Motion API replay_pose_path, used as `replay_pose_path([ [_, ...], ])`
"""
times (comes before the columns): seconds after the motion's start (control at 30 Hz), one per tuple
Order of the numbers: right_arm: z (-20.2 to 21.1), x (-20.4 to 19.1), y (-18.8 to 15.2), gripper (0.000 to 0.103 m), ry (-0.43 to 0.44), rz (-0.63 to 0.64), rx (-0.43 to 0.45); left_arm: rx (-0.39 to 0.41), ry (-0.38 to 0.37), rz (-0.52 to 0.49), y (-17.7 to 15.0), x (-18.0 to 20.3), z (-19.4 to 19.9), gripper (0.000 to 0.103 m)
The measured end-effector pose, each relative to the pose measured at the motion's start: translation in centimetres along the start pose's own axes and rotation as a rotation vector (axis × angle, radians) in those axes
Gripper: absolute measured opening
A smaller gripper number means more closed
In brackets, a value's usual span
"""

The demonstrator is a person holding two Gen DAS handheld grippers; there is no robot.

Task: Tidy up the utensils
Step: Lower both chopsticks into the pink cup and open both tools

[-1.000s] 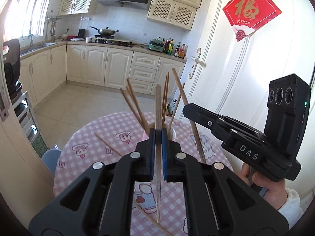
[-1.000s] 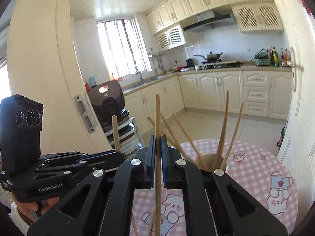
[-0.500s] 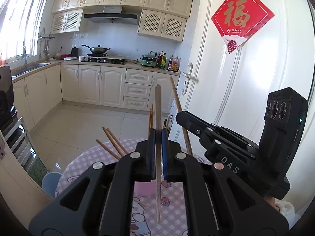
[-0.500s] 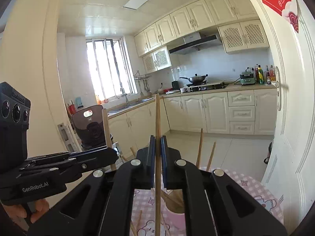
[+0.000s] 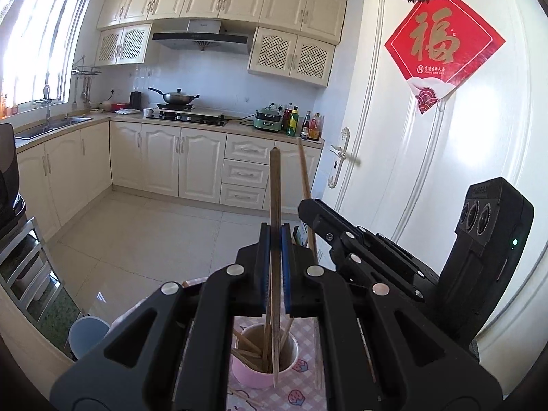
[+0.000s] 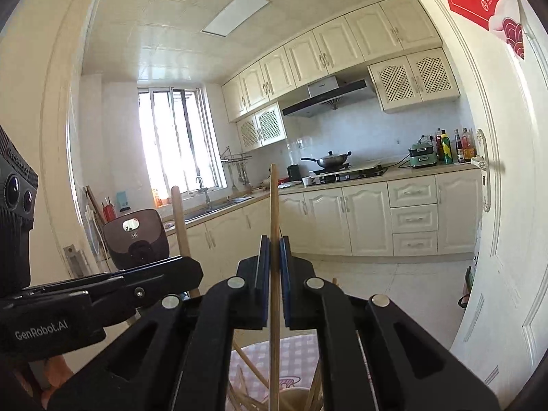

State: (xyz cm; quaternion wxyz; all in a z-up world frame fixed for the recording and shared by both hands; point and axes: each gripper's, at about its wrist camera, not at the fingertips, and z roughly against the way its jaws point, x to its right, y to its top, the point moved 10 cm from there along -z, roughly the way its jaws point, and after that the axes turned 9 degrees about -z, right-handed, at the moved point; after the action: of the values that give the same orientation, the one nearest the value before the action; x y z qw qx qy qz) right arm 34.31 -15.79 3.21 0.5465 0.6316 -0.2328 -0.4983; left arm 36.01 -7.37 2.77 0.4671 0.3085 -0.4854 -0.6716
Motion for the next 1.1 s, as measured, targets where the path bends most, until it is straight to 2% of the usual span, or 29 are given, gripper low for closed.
replay_pose_path([
  [0.23, -1.2, 1.0, 0.4, 0.005, -0.041, 0.016, 0.089, 0.054, 0.013, -0.003, 1.5, -0.4, -0.6, 0.006],
  [0.47, -2.5, 1.5, -2.0, 0.005, -0.056, 0.048, 0.118, 0.050, 0.020, -0.015, -0.7, -0.8, -1.8, 0.006],
  [0.8, -1.4, 2.5, -5.7, 0.004, -0.049, 0.048, 0.032, -0.048, -0.010, -0.026, -5.7, -0.3, -3.6, 0.006],
  [1.1, 0.0, 2.6, -7.9, 0.005, -0.076, 0.097, -0.045, -0.102, -0.015, -0.033, -8.0, 0.1, -4.0, 0.007],
])
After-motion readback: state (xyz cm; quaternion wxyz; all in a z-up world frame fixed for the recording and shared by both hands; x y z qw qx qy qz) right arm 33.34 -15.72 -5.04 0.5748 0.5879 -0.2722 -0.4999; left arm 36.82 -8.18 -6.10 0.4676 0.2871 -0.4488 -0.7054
